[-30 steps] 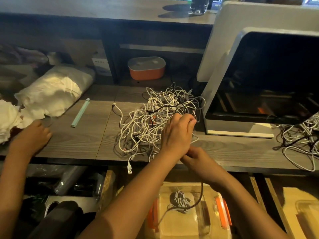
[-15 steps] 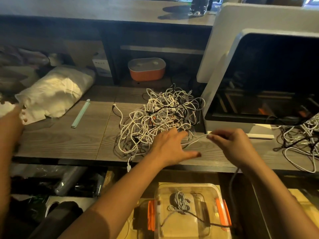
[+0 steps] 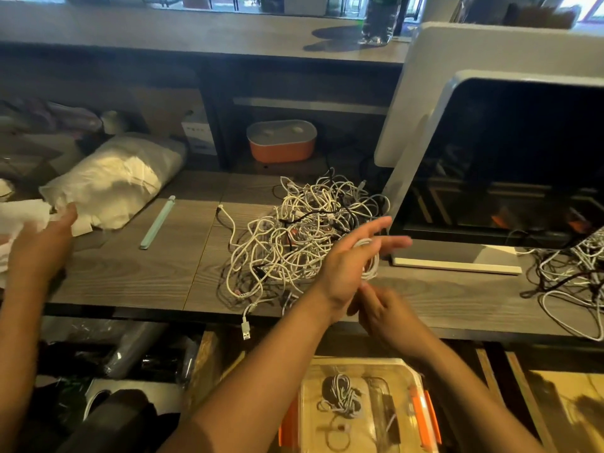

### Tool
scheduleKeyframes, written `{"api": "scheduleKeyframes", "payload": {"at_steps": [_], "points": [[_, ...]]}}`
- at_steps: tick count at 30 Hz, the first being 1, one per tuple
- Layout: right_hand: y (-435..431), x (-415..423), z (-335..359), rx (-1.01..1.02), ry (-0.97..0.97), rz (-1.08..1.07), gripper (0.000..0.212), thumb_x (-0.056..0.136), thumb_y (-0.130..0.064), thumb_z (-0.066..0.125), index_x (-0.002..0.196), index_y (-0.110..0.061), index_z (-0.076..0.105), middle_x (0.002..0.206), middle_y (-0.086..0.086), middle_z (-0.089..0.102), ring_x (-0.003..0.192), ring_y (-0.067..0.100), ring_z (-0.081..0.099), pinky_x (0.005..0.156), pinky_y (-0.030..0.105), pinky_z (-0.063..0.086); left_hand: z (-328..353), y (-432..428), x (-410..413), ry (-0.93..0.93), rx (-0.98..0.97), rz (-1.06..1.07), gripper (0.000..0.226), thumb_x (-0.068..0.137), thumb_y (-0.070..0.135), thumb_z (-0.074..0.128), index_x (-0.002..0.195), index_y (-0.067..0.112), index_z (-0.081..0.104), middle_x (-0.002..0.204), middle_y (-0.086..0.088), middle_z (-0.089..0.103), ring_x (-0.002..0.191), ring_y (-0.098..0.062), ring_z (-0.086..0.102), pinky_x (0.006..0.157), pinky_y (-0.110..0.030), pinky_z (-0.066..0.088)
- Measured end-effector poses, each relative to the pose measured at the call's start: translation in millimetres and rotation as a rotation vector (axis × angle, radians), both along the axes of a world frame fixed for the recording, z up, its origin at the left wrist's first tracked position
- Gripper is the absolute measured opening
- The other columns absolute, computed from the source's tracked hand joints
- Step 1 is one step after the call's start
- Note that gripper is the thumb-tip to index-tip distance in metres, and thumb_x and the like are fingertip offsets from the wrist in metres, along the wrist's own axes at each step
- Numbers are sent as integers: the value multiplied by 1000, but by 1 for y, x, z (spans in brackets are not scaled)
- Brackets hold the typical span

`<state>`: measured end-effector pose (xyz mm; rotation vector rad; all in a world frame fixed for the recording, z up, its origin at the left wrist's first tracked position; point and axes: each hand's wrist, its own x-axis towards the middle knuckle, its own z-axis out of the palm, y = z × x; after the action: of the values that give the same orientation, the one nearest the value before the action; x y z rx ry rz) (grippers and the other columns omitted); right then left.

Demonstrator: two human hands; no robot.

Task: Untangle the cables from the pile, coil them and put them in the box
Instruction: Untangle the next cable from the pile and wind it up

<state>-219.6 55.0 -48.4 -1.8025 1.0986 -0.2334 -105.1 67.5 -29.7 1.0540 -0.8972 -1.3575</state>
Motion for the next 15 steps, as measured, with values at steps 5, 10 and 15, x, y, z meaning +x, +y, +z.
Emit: {"api": "scheduleKeyframes", "payload": {"at_steps": [5, 10, 15], "points": [[-2, 6, 12, -24, 20, 85, 15, 97, -20, 48, 90, -25, 60, 79, -5, 64, 71, 4, 60, 61, 17, 45, -3, -22, -12, -810, -109, 312, 17, 100, 27, 40, 108, 19, 53, 92, 2, 55, 77, -9, 54, 63, -22, 38], [-14, -15, 28, -77, 169, 122, 17, 95, -24, 52, 82, -34, 59, 79, -6, 63, 71, 6, 58, 64, 22, 47, -7, -31, 10, -1440, -90, 244, 28, 101, 34, 35, 114, 21, 55, 105, -1, 50, 91, -13, 45, 71, -26, 28], [-24, -28, 35, -207, 312, 61, 12, 94, -31, 54, 98, -27, 64, 80, -14, 58, 76, 2, 54, 63, 17, 40, -22, -17, 20, -1542, 47, -22, 67, 87, 71, 24, 121, 22, 55, 108, -2, 51, 100, -19, 50, 75, -32, 30]]}}
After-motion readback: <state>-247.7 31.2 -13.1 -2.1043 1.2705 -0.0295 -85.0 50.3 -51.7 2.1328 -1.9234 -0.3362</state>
